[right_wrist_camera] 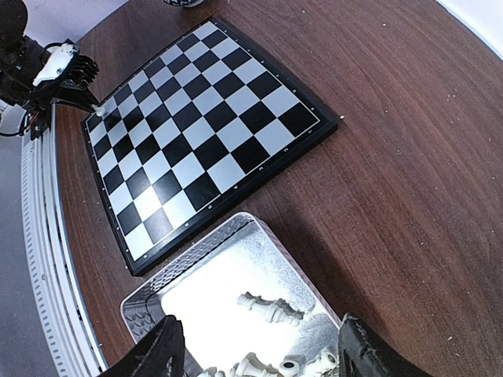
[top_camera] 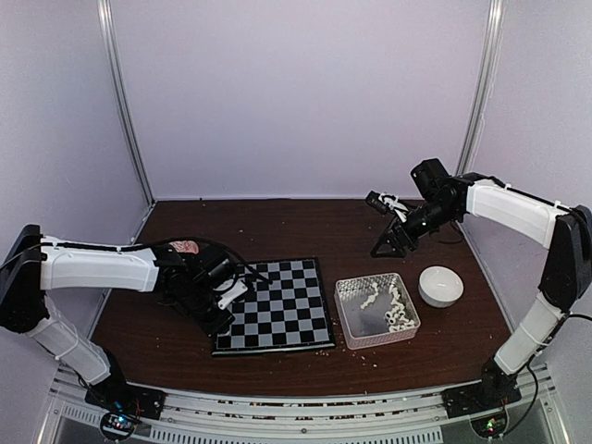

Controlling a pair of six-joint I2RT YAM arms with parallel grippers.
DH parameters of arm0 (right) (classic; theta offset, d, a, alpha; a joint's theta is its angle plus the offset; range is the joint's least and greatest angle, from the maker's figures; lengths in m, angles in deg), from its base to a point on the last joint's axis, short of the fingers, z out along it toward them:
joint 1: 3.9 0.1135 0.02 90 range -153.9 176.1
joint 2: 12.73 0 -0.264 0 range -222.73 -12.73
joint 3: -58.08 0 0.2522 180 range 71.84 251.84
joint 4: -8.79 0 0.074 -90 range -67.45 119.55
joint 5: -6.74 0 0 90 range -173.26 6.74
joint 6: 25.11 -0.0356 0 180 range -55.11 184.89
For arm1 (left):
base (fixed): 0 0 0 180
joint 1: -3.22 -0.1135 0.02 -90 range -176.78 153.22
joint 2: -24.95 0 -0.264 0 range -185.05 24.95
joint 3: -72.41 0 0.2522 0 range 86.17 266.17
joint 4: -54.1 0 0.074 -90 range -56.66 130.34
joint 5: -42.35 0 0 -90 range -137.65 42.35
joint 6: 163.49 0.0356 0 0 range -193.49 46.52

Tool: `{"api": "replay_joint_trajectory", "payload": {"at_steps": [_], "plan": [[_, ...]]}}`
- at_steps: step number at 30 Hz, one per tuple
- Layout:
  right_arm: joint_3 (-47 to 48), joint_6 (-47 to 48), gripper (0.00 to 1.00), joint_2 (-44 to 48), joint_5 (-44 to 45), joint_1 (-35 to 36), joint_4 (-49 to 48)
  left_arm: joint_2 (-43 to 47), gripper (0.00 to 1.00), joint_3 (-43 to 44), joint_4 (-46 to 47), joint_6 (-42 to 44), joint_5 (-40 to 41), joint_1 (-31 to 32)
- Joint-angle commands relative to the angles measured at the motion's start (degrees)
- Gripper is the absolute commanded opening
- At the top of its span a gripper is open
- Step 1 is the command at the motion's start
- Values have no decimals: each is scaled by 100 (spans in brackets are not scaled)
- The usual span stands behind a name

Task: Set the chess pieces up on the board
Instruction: Place the chess piece on the chessboard.

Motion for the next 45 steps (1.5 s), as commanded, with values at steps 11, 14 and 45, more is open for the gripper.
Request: {"api": "replay_joint_trajectory", "payload": {"at_steps": [11, 14, 45], "plan": [[-77, -27, 66, 4, -170, -2, 13, -61, 0, -82, 252, 45, 204, -183], [-64, -13, 66, -19, -203, -3, 40, -58, 1, -99, 293, 54, 141, -190], [-170, 788, 62, 356, 435, 86, 396, 1162, 47, 1120, -470, 390, -57, -194]]}}
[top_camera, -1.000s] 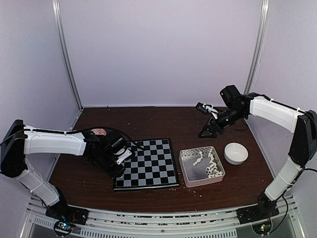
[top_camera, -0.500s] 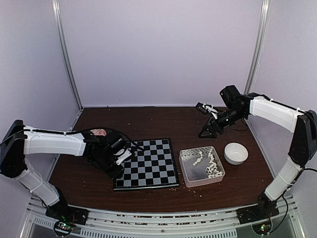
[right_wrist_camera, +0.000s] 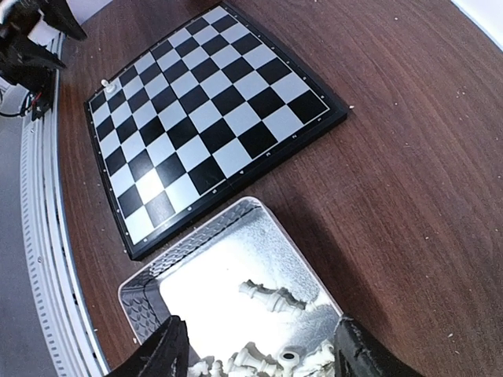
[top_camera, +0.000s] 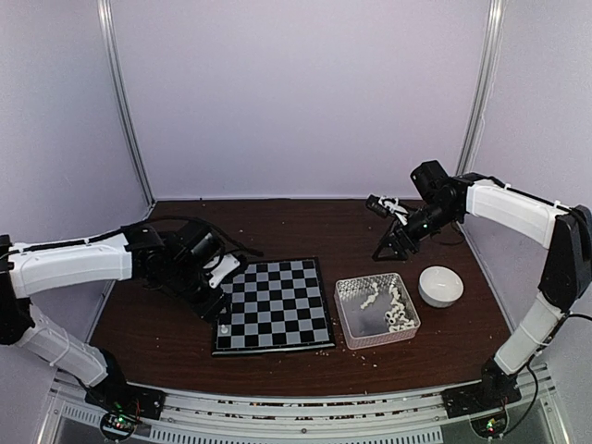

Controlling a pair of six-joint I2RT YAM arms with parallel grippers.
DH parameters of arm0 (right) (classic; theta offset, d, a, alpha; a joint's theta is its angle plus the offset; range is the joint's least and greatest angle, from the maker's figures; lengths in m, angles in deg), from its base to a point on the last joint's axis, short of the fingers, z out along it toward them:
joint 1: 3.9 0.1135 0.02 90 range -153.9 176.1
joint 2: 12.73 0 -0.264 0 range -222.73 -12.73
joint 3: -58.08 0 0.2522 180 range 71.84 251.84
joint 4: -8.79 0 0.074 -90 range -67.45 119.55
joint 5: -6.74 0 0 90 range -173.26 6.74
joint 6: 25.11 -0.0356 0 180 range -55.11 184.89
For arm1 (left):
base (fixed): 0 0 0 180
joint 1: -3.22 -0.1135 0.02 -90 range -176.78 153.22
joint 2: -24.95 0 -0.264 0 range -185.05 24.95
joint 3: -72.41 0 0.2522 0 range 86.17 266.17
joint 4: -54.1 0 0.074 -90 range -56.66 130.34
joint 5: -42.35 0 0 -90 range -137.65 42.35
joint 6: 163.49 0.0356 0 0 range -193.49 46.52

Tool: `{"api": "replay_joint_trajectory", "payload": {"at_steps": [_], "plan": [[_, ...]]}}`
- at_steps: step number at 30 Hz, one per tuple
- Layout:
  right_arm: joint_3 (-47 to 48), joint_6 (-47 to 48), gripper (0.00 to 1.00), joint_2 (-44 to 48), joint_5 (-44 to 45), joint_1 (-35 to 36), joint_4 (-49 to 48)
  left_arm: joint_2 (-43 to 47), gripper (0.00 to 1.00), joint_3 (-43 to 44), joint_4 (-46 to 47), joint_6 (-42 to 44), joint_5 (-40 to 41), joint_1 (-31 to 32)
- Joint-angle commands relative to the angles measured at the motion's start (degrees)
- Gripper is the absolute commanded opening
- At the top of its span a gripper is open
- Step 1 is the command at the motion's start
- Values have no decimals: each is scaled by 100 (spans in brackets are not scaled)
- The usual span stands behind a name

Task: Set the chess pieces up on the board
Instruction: Place the chess piece on the chessboard, then pick up the chess piece from the storage box.

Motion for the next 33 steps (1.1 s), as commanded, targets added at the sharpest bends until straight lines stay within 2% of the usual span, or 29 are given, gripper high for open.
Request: {"api": "replay_joint_trajectory", "payload": {"at_steps": [1, 6, 9, 12, 17, 27, 33], "plan": [[-306, 624, 61, 410, 724, 162, 140, 423, 47, 682, 223, 312, -220, -32], [-1005, 1139, 55, 381, 2139, 818, 15, 250, 46, 766, 2217, 64, -490, -26], [-1180, 1062, 44, 120, 2823, 1101, 22, -107, 45, 724, 3448, -541, -557, -26], [-1274, 796, 39, -48, 3102, 1153, -77, -509, 44, 691, 4206, -851, -1002, -21], [-1205, 567, 35, -230, 3154, 1163, -154, -877, 43, 743, 4315, -894, -1133, 35], [-738, 920, 36, -828, 3255, 1166, -317, -917, 40, 685, 4372, -886, -1382, 86], [-317, 429, 34, -1211, 3456, 1176, -489, -970, 41, 773, 4343, -912, -1417, 155]]}}
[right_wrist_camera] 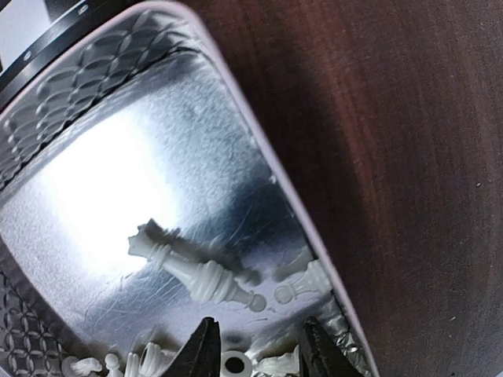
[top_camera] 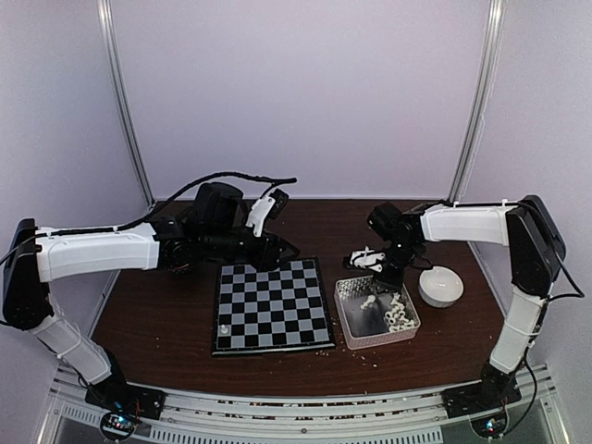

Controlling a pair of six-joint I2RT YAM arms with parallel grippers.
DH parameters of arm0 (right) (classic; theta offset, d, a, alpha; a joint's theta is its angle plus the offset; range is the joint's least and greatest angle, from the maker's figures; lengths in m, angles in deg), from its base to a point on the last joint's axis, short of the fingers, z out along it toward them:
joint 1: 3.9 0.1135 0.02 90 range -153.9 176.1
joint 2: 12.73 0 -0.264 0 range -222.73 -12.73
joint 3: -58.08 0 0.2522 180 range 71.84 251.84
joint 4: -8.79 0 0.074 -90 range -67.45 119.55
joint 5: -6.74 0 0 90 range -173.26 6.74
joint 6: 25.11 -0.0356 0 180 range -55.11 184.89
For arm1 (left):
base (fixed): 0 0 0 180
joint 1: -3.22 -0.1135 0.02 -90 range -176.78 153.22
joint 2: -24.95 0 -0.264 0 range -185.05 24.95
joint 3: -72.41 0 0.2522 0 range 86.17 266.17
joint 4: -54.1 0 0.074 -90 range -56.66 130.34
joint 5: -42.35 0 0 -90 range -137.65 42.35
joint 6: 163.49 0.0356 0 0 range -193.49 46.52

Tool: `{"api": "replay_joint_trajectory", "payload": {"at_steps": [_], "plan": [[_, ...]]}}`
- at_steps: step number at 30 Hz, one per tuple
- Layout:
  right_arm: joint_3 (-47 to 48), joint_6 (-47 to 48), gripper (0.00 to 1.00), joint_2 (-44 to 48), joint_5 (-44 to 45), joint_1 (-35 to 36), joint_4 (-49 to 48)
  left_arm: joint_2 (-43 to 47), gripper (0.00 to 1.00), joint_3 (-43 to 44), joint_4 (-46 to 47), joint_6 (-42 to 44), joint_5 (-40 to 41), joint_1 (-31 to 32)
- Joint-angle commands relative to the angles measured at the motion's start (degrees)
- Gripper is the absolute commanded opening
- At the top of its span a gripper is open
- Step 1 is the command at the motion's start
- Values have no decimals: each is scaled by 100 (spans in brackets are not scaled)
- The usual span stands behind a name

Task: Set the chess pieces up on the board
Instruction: Pick up the chess piece from the storage box.

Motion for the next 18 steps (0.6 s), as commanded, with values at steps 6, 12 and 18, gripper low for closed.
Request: {"api": "replay_joint_trajectory", "payload": {"at_steps": [6, 12, 18], "plan": [[51, -877, 30, -143, 761, 216, -535, -63, 41, 54, 267, -91, -145, 111], [-130, -1284, 24, -186, 1296, 405, -768, -148, 41, 106, 284, -108, -148, 135], [-206, -1614, 22, -186, 1537, 435, -806, -116, 41, 35, 308, -169, -79, 195]]}}
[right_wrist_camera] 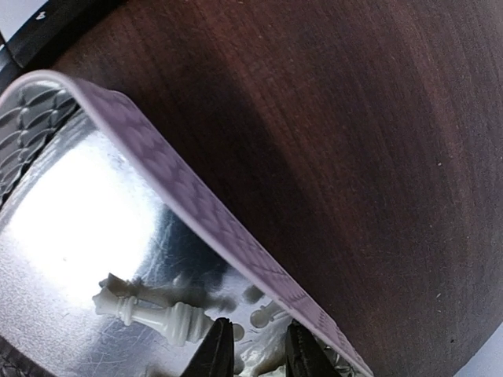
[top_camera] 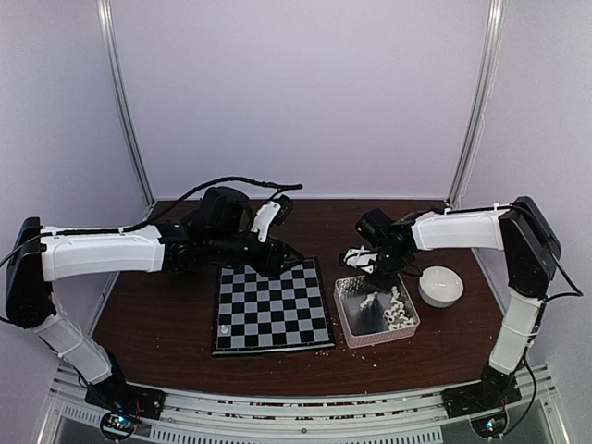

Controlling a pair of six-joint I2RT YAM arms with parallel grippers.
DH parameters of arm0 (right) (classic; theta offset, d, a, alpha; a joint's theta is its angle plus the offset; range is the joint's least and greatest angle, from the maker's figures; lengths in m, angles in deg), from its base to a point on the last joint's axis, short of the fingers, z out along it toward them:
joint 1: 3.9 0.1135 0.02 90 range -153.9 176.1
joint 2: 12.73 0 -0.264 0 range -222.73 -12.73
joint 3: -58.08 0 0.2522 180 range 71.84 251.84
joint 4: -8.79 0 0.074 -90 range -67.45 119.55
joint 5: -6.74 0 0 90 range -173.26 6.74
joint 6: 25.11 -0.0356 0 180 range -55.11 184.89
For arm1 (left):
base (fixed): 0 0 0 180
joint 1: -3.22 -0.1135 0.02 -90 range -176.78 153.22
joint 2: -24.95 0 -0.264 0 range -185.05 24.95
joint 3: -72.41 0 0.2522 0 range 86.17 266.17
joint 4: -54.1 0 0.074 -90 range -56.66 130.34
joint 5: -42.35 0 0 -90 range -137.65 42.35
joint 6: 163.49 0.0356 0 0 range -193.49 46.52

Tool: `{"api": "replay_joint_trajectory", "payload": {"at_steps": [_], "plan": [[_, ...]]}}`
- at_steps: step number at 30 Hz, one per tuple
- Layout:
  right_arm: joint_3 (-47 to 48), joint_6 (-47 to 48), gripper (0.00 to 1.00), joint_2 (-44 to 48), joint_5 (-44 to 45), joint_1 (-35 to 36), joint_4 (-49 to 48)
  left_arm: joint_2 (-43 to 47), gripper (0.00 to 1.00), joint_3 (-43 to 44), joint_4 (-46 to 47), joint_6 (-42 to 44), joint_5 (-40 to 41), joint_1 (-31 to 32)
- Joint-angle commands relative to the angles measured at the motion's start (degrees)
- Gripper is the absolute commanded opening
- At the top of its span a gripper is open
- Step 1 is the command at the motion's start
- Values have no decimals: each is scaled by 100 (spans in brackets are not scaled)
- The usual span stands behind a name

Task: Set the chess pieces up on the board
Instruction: Pick up the chess piece from the storage box.

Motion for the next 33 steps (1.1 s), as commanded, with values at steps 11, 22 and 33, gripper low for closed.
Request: {"api": "replay_joint_trajectory", "payload": {"at_steps": [11, 22, 33], "plan": [[-157, -1016, 20, -112, 0, -250, -265, 37, 40, -31, 296, 23, 82, 138], [197, -1659, 23, -589, -943, -575, -270, 44, 40, -84, 261, 6, 251, 228], [156, -1812, 0, -483, -1111, -867, -363, -77, 41, 67, 191, 40, 230, 294]]}}
